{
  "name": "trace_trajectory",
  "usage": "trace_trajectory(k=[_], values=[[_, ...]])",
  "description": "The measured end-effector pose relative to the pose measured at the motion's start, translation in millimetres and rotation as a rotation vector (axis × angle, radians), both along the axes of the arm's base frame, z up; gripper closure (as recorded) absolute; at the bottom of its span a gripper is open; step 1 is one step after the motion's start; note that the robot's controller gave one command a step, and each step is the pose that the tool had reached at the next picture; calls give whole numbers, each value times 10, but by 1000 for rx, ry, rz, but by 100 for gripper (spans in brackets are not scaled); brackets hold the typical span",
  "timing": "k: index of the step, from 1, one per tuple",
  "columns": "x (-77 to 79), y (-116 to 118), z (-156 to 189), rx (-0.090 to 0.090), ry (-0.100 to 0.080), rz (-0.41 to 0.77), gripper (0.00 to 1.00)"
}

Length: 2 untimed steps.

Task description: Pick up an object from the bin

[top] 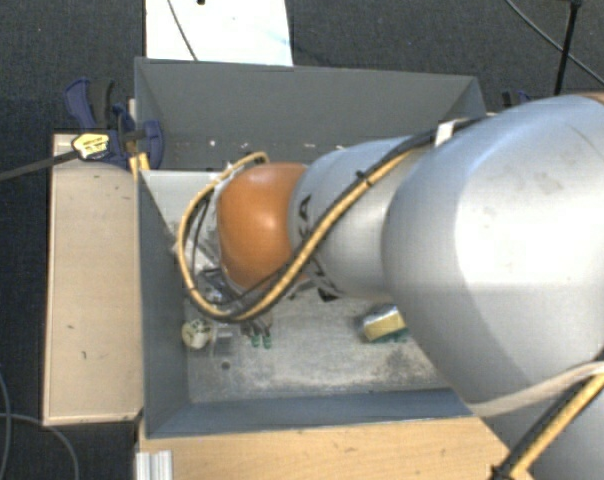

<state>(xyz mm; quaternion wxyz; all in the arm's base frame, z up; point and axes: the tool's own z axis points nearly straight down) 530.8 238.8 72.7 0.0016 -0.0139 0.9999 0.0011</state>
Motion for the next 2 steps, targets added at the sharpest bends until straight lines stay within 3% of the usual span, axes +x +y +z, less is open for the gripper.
trace_trajectory(k=[1,2], values=[[-491,-39,1280,2,-4,-6,100],[-408,-82,1195,-1,-2,198,100]])
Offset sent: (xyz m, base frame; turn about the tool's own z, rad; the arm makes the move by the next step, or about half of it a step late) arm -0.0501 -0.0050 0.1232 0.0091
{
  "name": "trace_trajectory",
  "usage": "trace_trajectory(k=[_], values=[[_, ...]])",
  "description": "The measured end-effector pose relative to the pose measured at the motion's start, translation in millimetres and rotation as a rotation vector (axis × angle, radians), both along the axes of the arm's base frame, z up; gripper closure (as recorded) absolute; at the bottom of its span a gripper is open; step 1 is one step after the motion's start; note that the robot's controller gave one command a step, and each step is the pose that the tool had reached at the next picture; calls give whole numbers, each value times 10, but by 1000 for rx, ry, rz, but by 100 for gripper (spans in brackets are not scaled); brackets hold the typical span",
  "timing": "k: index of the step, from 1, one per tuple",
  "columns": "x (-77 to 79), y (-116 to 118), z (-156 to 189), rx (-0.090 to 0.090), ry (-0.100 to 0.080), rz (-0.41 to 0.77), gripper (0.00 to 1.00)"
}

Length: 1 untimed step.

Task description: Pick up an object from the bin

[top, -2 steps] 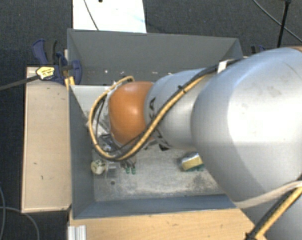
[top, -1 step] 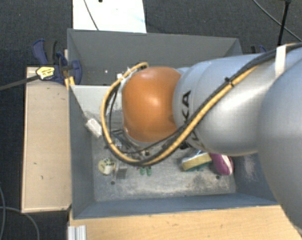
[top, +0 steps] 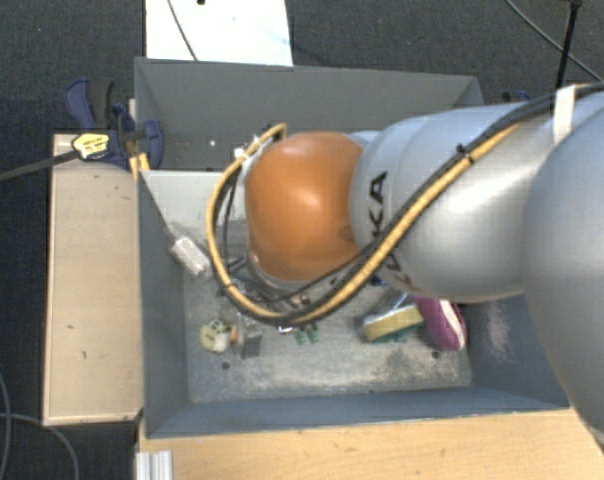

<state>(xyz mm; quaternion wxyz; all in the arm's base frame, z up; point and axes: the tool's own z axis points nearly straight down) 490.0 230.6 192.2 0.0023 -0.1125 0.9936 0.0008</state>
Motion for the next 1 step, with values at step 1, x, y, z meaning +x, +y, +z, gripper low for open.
trace_trajectory(k=[1], values=[[333,12,1464,4,-8,-35,100]])
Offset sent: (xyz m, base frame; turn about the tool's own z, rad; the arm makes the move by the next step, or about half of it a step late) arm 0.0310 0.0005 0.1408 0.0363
